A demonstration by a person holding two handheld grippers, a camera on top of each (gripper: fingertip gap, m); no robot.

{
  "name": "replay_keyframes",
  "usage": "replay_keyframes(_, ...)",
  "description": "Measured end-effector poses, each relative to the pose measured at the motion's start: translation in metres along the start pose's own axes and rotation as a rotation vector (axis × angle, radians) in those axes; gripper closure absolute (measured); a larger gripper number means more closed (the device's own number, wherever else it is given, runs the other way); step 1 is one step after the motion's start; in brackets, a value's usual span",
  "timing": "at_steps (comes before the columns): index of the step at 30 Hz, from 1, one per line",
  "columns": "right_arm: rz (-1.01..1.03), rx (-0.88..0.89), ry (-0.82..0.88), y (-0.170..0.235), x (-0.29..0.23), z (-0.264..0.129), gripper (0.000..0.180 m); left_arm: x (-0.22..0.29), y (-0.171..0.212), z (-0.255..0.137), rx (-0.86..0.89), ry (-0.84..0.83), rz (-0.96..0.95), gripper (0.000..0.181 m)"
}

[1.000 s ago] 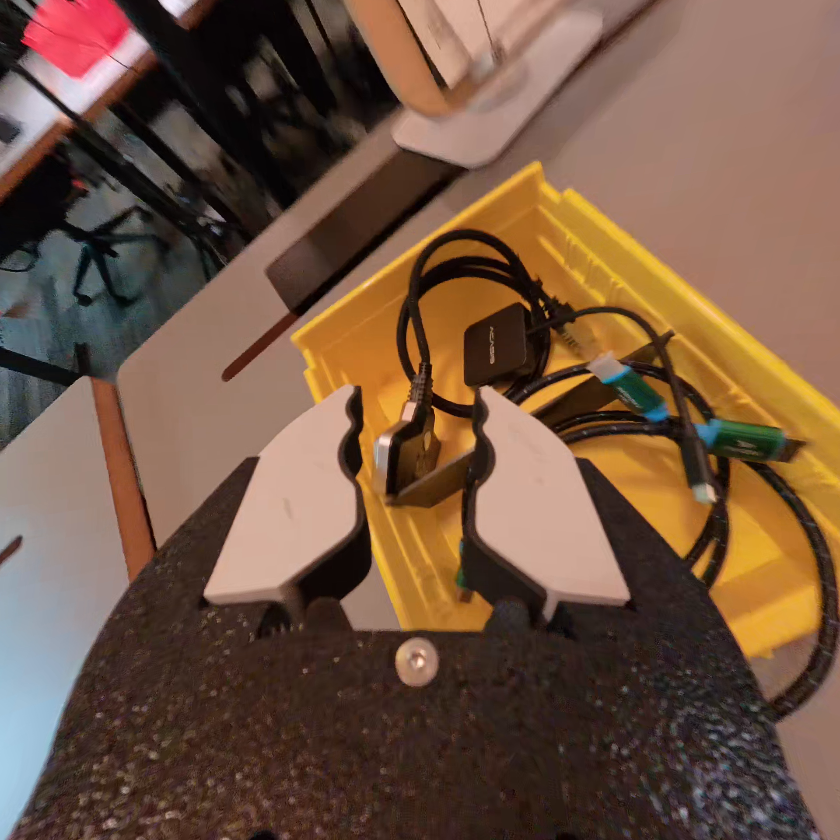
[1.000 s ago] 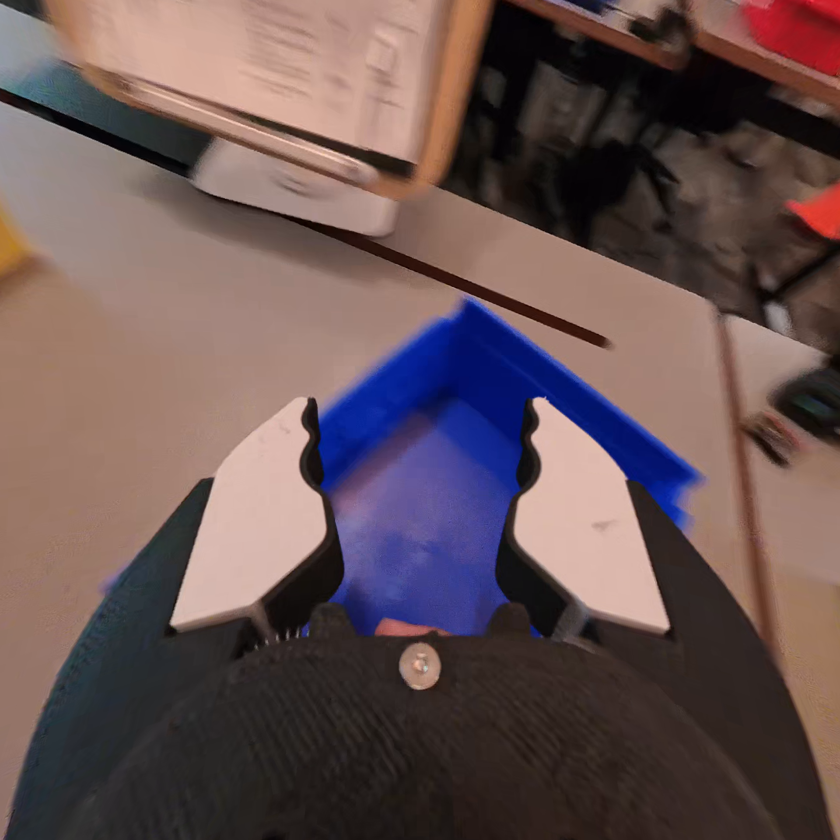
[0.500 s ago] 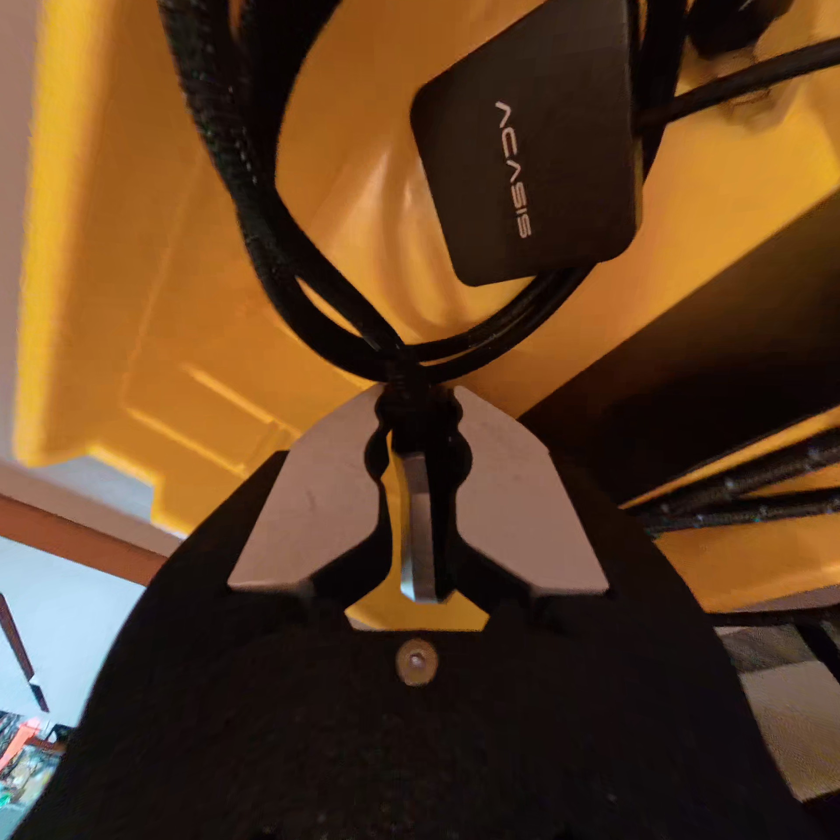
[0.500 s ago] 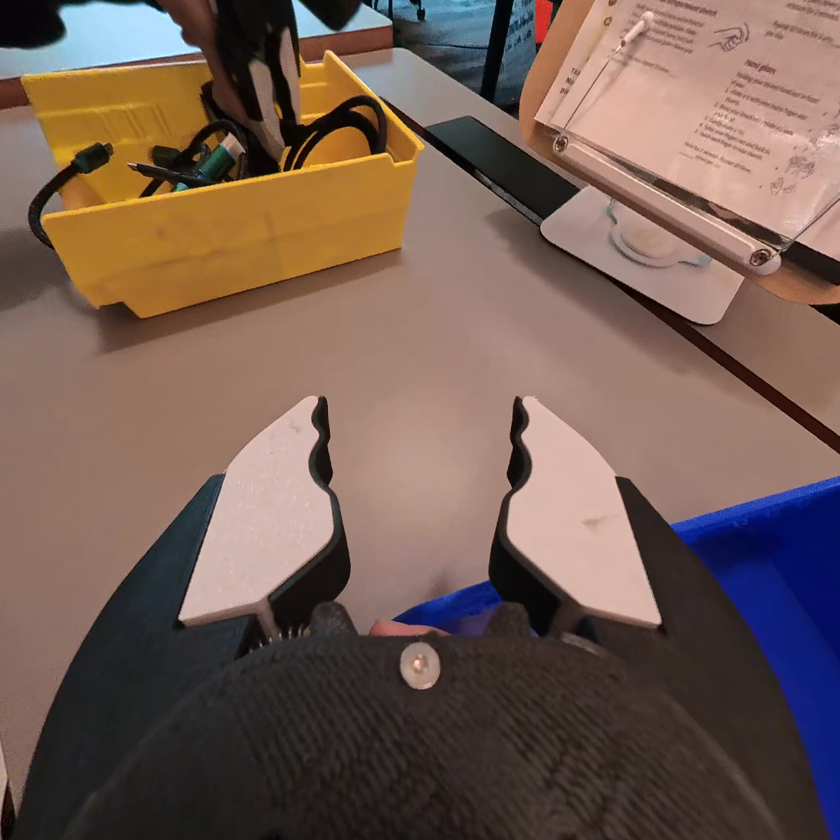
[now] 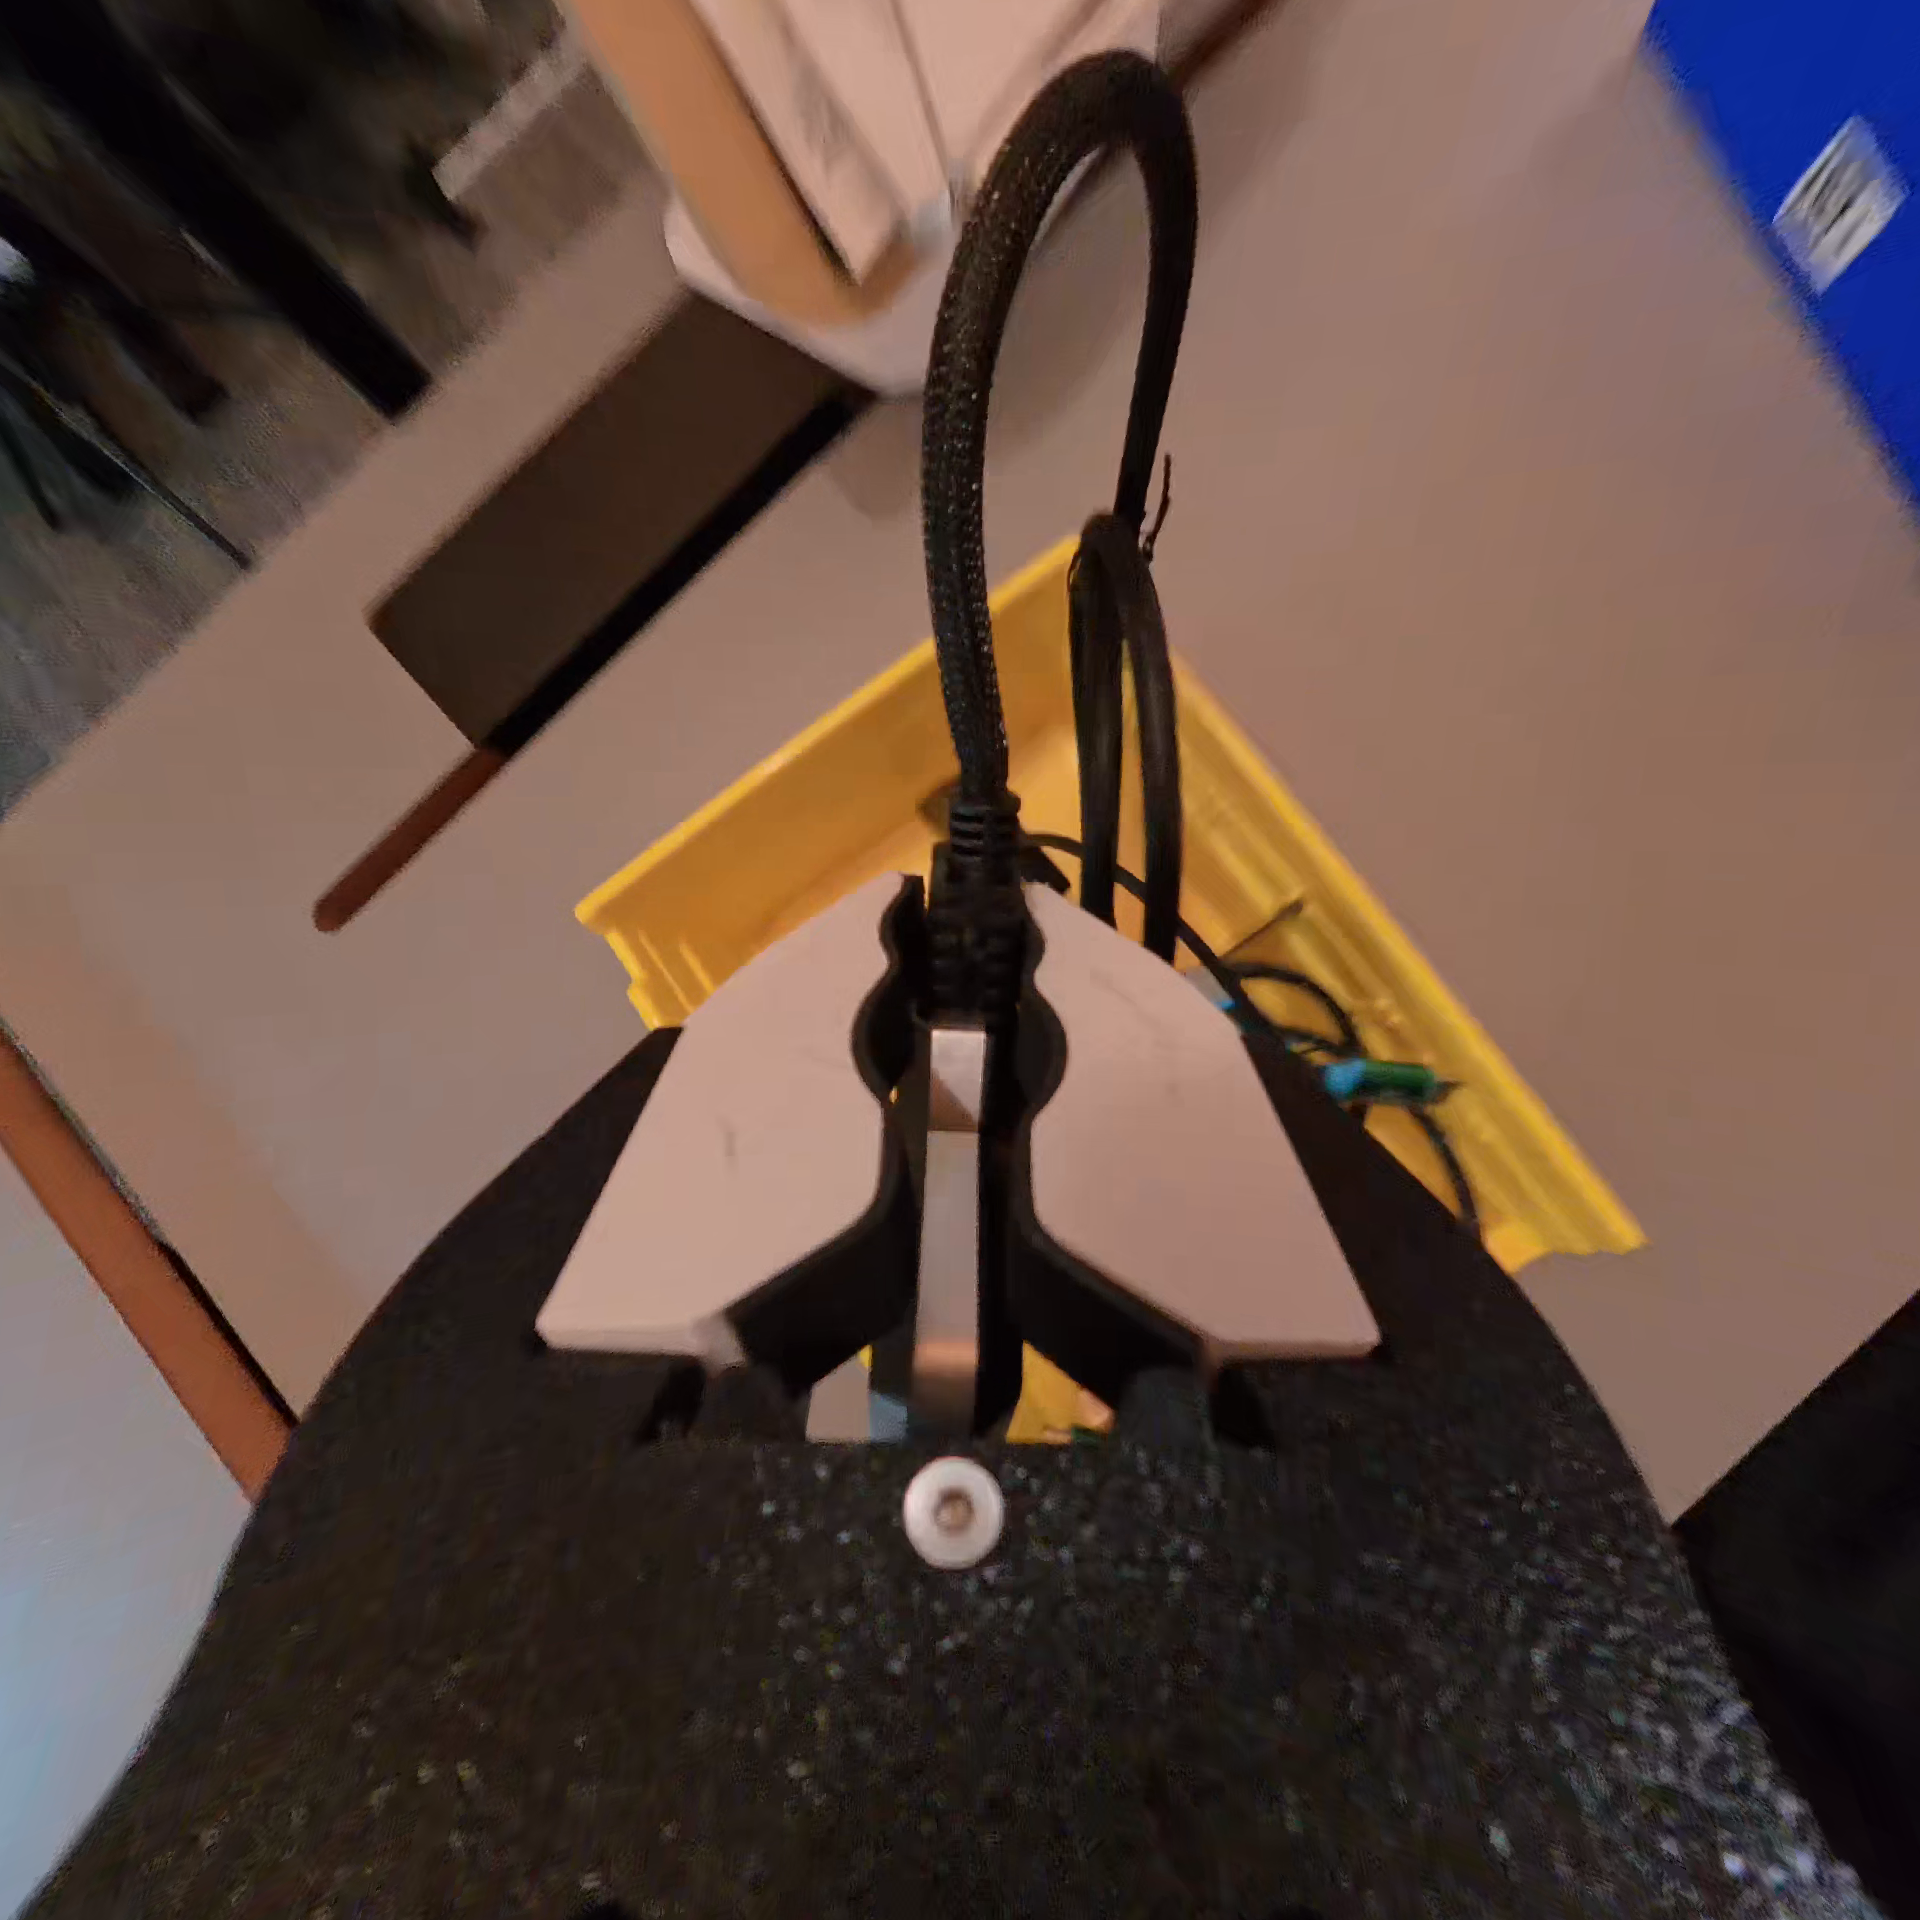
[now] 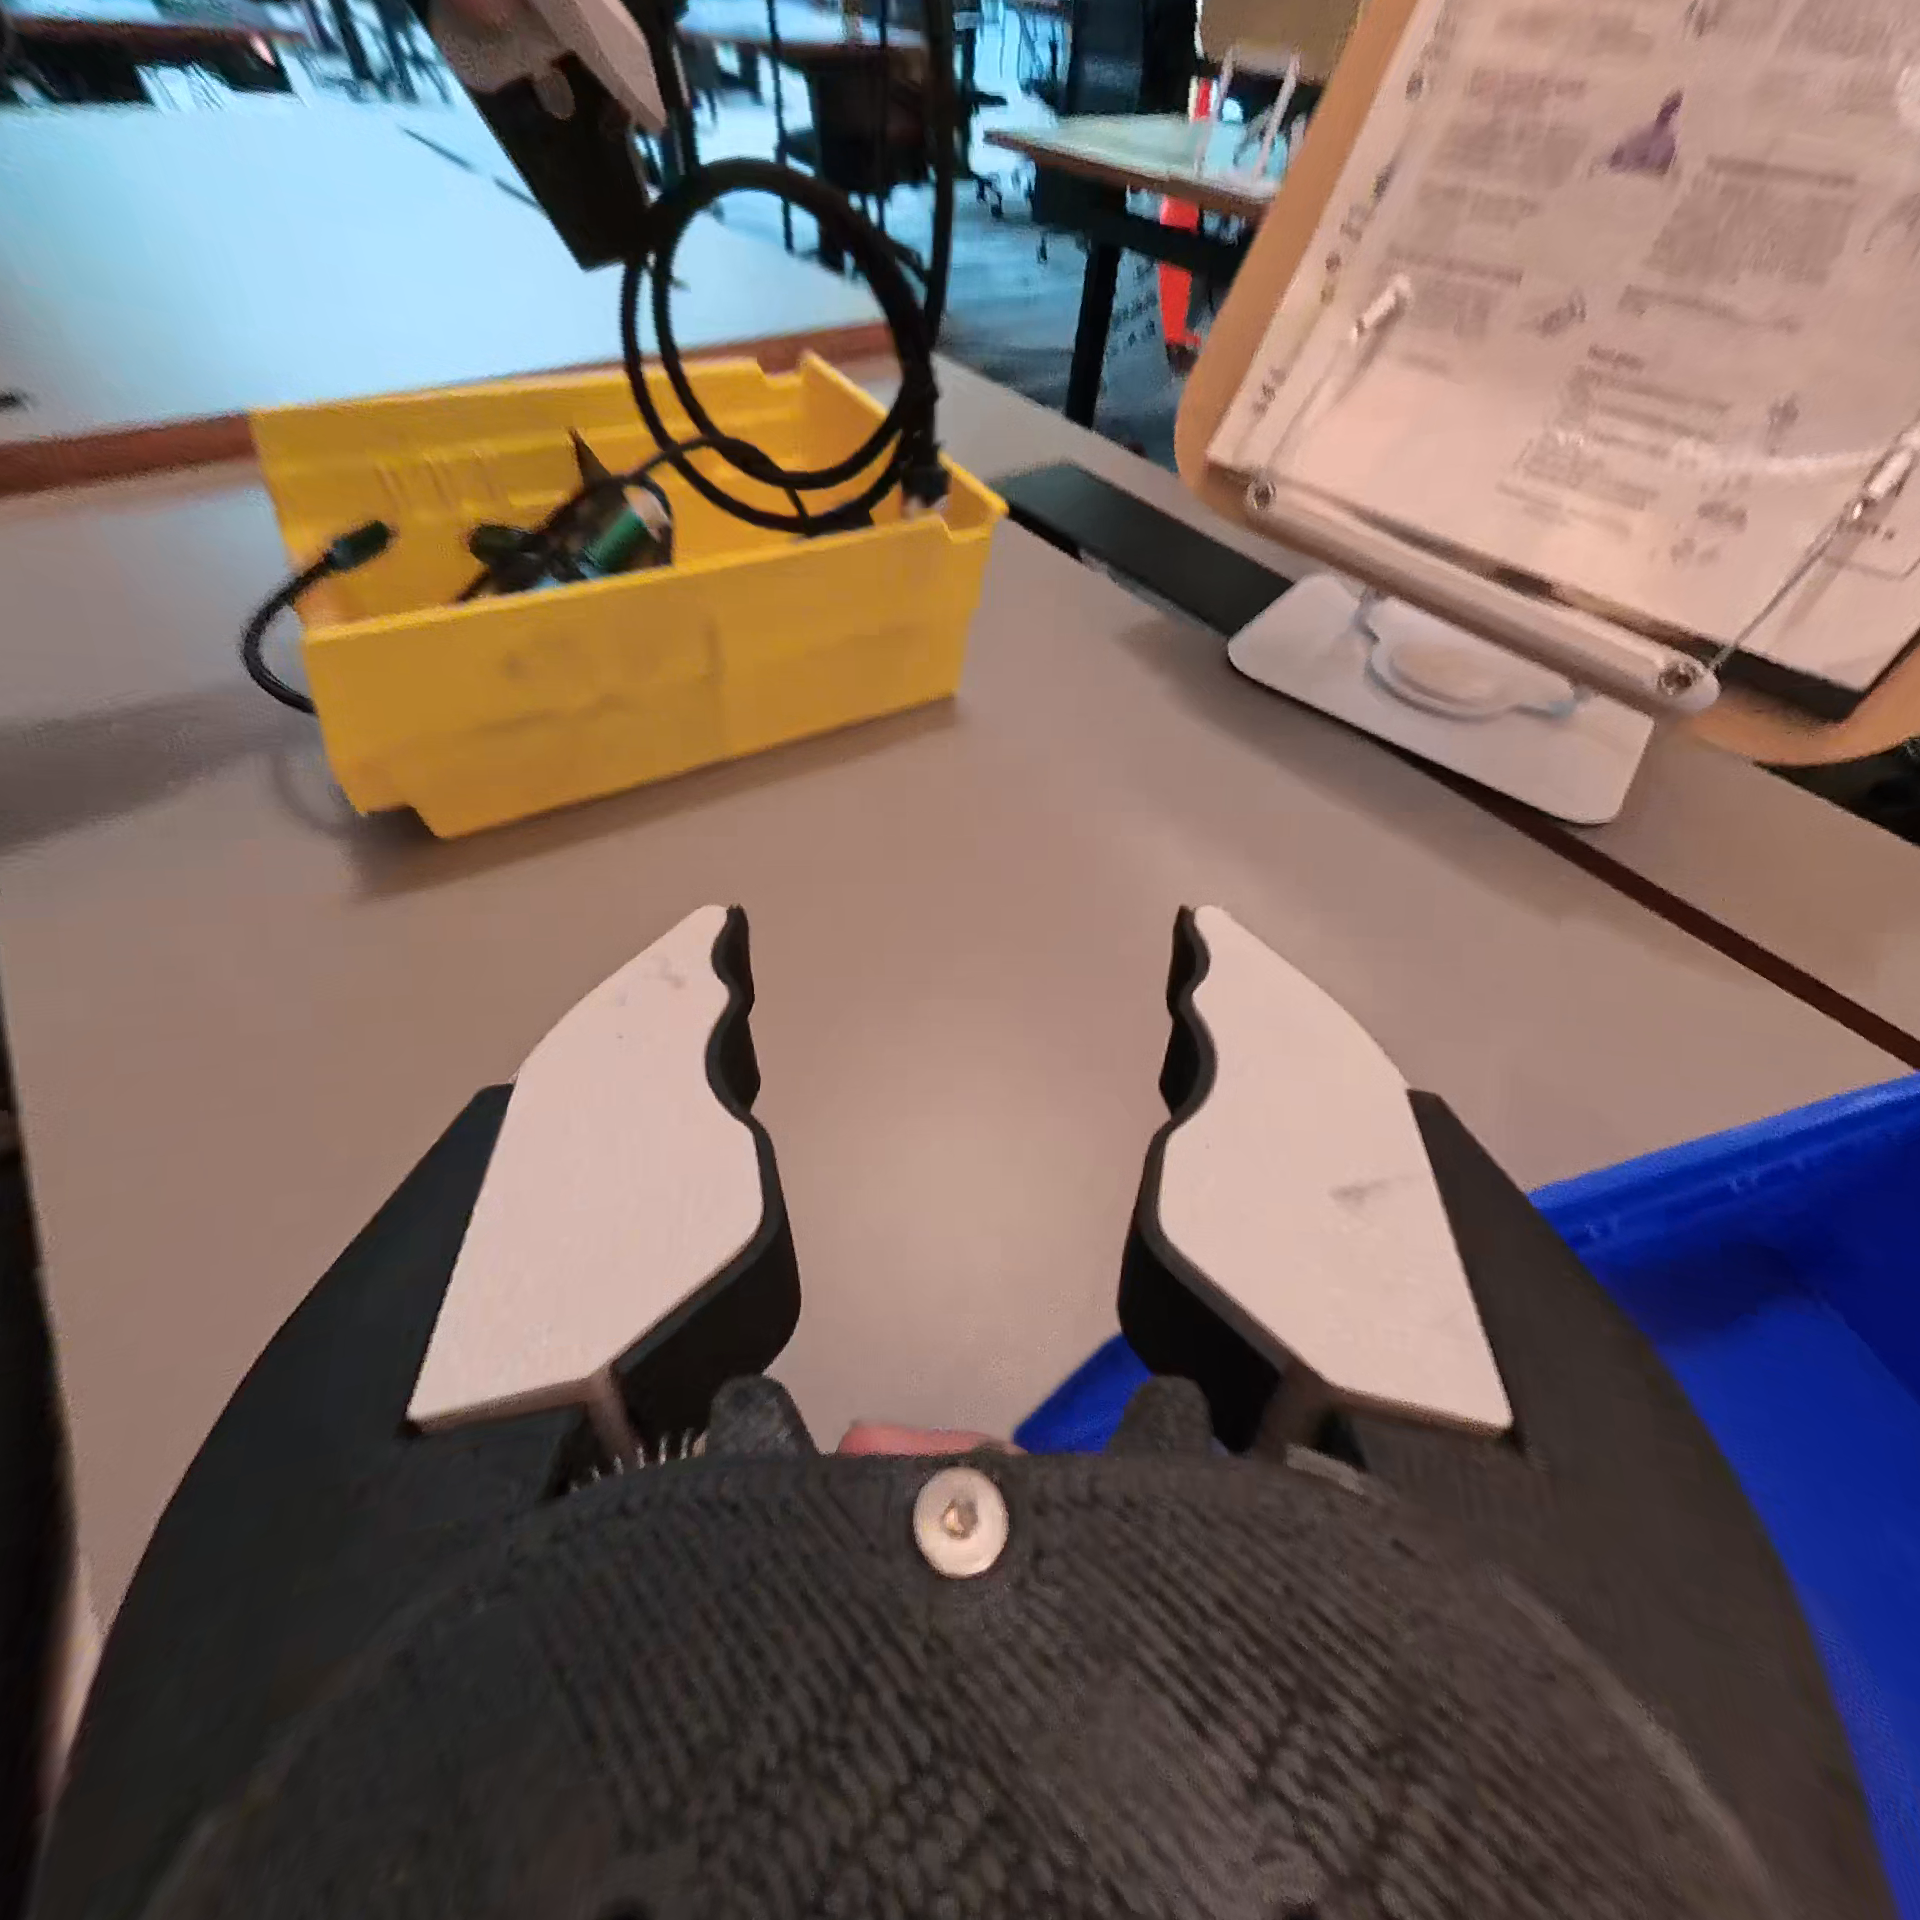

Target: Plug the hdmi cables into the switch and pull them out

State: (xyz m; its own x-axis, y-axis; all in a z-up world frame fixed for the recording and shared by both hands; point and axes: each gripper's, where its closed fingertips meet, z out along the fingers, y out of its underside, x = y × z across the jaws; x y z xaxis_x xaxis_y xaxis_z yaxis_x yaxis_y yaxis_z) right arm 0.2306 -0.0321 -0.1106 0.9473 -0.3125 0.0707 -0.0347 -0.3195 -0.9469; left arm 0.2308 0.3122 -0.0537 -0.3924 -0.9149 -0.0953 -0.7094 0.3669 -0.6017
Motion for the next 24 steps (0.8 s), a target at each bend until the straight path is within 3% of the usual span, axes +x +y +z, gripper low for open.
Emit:
replay_keyframes(1,-0.005,0.025,-0.001,-0.007,-0.005,-0.002,0.102,0.005,-0.009,-0.016,0.060,-0.015,-0.012,0.166)
replay_keyframes(9,-0.085,0.022,-0.032,-0.017,-0.049,0.001,0.102,0.036,-0.045,-0.097,0.435,-0.027,-0.178,0.166)
replay_keyframes(15,-0.194,0.048,-0.061,-0.029,-0.077,0.003,0.101,0.048,-0.056,-0.125,0.755,0.249,-0.359,0.166)
replay_keyframes(17,-0.183,0.095,-0.080,-0.038,-0.084,0.001,0.102,0.064,-0.052,-0.123,0.782,0.373,-0.386,0.166)
replay_keyframes(20,-0.171,0.189,-0.089,-0.058,-0.098,-0.004,0.104,0.092,-0.039,-0.099,0.710,0.405,-0.351,0.166)
replay_keyframes(24,-0.216,0.272,-0.139,-0.078,-0.131,-0.011,0.107,0.167,-0.031,-0.056,0.622,0.617,-0.305,0.166)
